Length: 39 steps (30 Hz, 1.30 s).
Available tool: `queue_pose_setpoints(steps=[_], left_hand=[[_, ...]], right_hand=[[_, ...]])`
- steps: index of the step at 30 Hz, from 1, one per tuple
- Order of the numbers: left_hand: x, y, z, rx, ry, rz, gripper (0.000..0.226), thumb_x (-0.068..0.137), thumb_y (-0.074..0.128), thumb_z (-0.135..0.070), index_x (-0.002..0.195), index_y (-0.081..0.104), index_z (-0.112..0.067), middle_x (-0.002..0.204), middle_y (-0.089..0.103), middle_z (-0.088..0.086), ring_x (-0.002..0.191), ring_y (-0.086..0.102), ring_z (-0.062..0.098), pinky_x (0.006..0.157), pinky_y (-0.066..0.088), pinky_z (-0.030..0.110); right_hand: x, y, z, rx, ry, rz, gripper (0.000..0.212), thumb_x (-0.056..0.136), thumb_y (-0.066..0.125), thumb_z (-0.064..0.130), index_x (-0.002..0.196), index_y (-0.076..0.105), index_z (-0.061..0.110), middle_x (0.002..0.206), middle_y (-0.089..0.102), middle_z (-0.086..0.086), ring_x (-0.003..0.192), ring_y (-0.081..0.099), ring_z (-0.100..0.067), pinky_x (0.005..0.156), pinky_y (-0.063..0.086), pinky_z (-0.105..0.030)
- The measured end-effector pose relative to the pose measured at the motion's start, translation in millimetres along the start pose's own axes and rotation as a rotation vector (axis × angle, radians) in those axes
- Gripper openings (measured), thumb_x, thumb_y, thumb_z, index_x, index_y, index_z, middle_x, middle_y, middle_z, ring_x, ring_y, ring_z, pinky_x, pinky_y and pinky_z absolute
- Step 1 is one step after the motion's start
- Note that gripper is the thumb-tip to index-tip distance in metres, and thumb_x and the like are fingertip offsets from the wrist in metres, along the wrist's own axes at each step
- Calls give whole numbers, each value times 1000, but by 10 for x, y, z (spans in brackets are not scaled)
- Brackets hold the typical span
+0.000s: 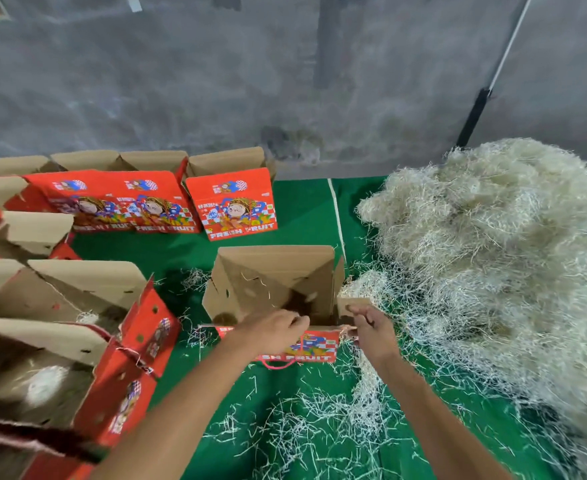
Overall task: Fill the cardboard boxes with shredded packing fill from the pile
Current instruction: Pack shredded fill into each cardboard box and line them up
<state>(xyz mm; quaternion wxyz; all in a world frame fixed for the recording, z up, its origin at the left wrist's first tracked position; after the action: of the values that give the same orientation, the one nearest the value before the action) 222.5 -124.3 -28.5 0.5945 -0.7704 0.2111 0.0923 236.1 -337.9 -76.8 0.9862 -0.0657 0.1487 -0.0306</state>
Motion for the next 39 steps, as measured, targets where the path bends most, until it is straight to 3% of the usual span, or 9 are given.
queue_pose_setpoints(steps=[4,8,11,14,18,21,26,31,39], left_hand=[[56,369,154,60,-105,-38,69,94,8,-75,132,47,-33,146,47,5,139,38,26,115,21,51],[144,246,202,259,-216,-430,73,102,10,-57,98,75,-24,98,75,-5,91,67,14,87,47,33],[222,249,262,209,-189,-555,66,103,22,-39,72,77,-18,69,73,-6,63,65,12,67,48,27],[216,181,310,183,-167,-698,52,98,39,-25,58,71,-14,60,69,-1,59,63,18,65,43,32],[225,176,324,168,-110,-779,45,97,47,-23,58,69,-16,55,66,-2,54,58,15,62,41,33],[308,197,352,136,-44,-840,46,97,47,-25,57,68,-18,56,66,-4,54,57,13,61,39,34],[341,258,372,114,-8,-901,48,97,48,-23,53,66,-18,56,65,-3,56,57,16,63,39,36],[397,189,321,59,-84,-750,50,98,44,-25,55,67,-17,56,66,-1,59,60,17,68,39,38],[571,140,-381,-79,31,-510,20,95,50,-33,92,68,-26,99,70,-9,98,61,15,90,43,35]], right_hand=[[-20,136,159,-186,-162,65,29,101,54,15,124,64,28,122,62,11,105,60,-2,100,52,-43],[8,134,20,-805,-201,1,42,105,38,41,146,48,34,159,31,-15,152,19,-33,124,12,-43],[-173,188,360,-813,-519,-173,22,99,56,28,113,72,21,129,63,-3,123,58,-24,100,54,-38],[-258,525,719,-829,-877,-202,28,95,59,24,116,71,10,127,67,-5,122,60,-19,106,49,-38],[223,746,624,-1111,-518,-90,71,103,39,41,159,13,4,167,5,-12,155,-3,-24,125,12,-45],[485,811,244,-1024,-301,-45,70,106,29,37,159,-10,15,168,-8,-5,153,-12,-21,125,8,-50],[651,765,-220,-296,105,10,37,107,36,36,144,36,35,127,62,5,122,60,-24,100,52,-43],[704,655,-247,-287,90,-106,35,104,39,16,136,52,21,107,65,10,91,62,-1,62,48,-7],[464,522,-158,-170,141,-2,38,104,41,44,124,64,22,114,71,-1,101,65,-14,87,51,-26]])
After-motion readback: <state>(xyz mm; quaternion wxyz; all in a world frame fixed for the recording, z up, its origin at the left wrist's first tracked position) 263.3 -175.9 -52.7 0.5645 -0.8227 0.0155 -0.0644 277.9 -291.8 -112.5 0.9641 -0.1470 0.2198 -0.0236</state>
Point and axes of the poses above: each hand's wrist, its own x-axis towards the middle knuckle, its own y-axis out of the palm, z = x × y, the point moved 8 cm from there along x, towards the middle knuckle
